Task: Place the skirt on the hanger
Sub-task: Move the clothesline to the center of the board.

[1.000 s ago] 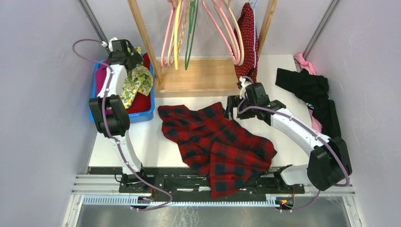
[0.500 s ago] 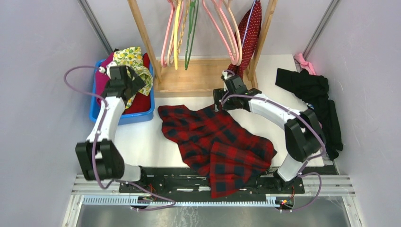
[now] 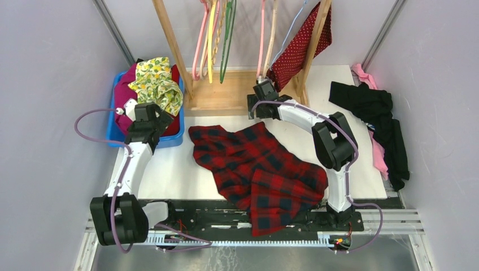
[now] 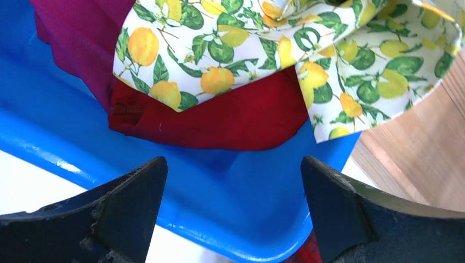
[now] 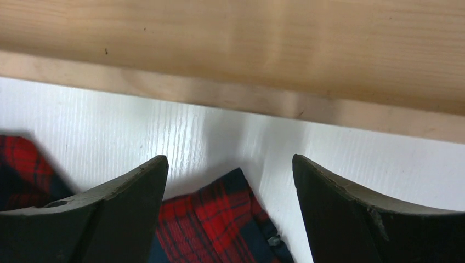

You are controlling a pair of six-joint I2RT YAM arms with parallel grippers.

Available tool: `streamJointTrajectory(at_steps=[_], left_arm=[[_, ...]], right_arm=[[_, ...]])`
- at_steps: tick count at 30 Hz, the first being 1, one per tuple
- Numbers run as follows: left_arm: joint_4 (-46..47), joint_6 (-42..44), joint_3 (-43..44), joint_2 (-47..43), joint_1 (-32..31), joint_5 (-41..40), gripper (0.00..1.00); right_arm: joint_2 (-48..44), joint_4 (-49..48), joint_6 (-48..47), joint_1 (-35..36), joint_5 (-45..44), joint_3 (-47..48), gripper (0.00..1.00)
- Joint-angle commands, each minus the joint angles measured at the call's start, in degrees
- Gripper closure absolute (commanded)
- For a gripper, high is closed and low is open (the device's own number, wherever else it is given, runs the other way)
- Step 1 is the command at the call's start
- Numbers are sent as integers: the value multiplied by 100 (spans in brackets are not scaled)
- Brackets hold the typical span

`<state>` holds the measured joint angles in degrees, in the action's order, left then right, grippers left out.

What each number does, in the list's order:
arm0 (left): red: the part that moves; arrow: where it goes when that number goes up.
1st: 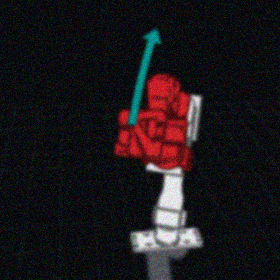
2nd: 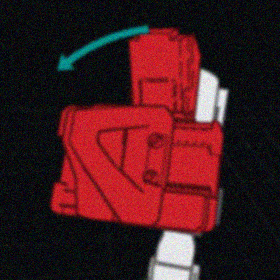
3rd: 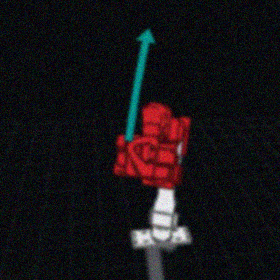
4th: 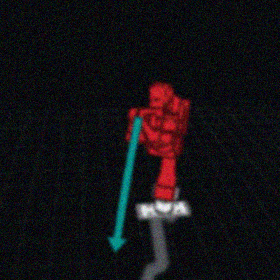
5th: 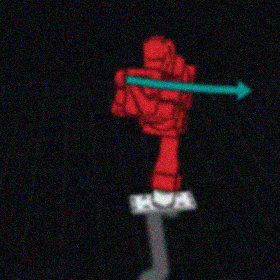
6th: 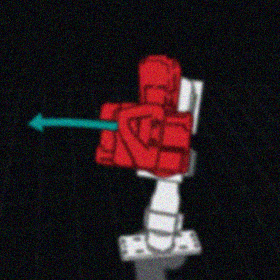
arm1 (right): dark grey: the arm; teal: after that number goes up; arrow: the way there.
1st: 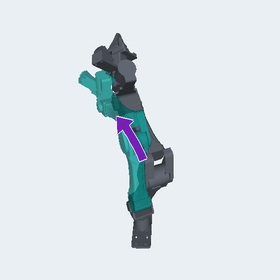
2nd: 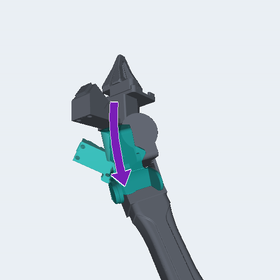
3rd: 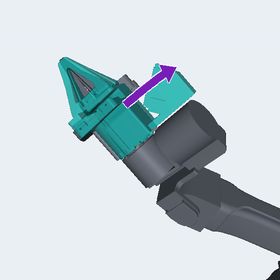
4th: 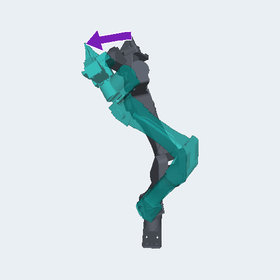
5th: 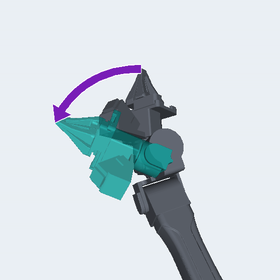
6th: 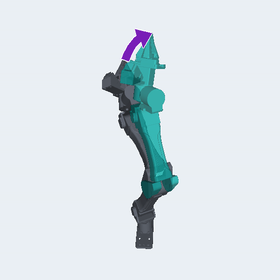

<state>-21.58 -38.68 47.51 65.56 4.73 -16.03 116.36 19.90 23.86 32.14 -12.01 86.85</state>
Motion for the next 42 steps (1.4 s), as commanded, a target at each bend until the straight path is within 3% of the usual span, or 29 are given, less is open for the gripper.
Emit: streamJointTrajectory(at_steps=[1,13,20,26,30,42], left_arm=[[-508,-638,-35,331,19,-535,0],[-77,-778,151,1462,396,-945,1],[-3,-559,790,1914,648,-1057,0],[-44,-358,1496,2320,798,-894,0],[128,-202,1733,2139,797,-328,1],[-58,186,2258,1423,792,621,1]], right_arm=[[305,149,-53,-9,-573,608,10],[1193,388,161,-456,-205,1462,10],[1610,434,240,-705,-51,2079,10],[2028,531,353,-847,151,2658,10],[2146,415,448,-925,460,2864,10],[31,-606,482,-816,1373,568,10]])
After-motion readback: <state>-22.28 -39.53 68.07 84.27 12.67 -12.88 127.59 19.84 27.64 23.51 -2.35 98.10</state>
